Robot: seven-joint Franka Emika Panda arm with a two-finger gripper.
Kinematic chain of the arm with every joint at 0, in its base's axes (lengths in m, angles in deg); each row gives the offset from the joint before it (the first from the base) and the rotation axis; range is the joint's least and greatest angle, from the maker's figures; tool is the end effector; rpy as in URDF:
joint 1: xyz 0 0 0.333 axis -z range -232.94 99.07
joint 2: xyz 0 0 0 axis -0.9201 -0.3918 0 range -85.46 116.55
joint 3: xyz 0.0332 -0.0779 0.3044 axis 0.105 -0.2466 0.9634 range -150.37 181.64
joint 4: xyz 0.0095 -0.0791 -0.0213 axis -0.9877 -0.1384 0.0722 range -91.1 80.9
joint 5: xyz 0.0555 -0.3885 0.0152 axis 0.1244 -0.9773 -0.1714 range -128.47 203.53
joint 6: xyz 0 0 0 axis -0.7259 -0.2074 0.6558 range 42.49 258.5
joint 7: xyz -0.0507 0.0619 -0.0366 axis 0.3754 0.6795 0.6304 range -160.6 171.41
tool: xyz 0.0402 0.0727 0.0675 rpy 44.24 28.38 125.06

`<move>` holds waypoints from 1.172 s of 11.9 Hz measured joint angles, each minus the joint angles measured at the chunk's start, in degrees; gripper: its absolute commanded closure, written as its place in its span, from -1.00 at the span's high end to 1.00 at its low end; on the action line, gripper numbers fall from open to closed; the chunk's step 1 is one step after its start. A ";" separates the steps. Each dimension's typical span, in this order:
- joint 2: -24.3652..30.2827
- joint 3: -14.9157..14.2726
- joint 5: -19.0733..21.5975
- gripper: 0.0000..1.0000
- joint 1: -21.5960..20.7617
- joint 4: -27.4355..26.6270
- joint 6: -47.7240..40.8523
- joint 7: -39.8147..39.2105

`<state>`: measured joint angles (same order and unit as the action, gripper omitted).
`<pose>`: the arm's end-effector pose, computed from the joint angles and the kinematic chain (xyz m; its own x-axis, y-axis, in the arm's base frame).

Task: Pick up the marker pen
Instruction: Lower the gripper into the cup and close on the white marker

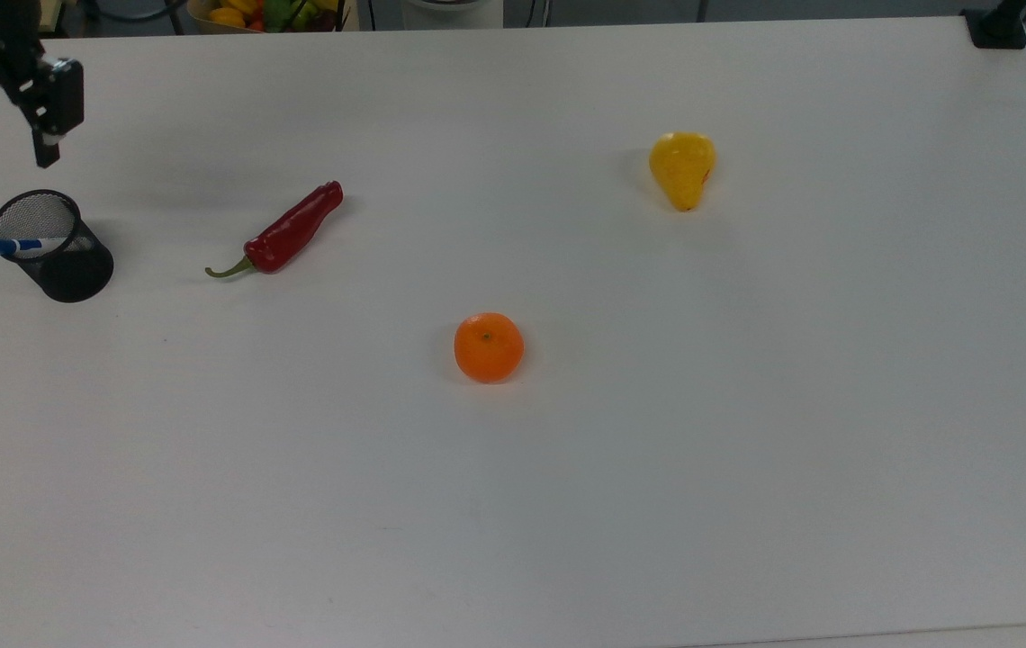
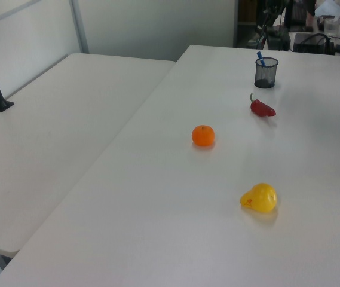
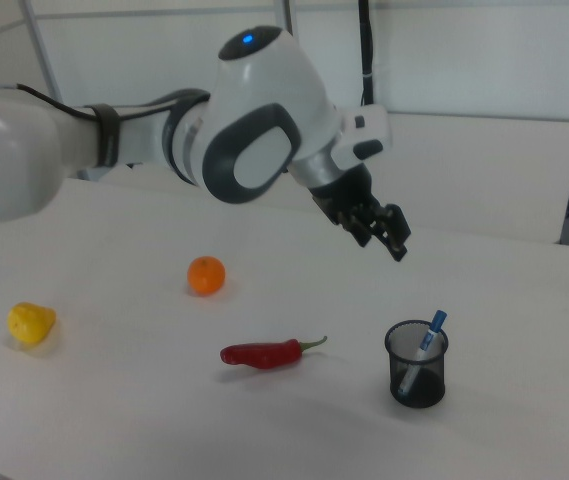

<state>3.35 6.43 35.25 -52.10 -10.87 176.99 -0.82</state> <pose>0.6088 -0.2625 0.5274 0.8787 -0.2244 0.4214 -0.2984 -0.9471 0.1179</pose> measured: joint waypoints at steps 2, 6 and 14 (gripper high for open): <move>-1.98 -0.11 0.00 0.23 1.08 -1.03 4.52 0.05; -5.68 -0.30 0.00 0.00 1.92 -1.35 10.61 0.18; -11.62 -0.38 -0.75 -0.08 3.22 -1.71 18.43 0.18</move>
<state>-8.27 6.05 34.50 -48.89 -12.58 195.43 -0.64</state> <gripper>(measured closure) 0.537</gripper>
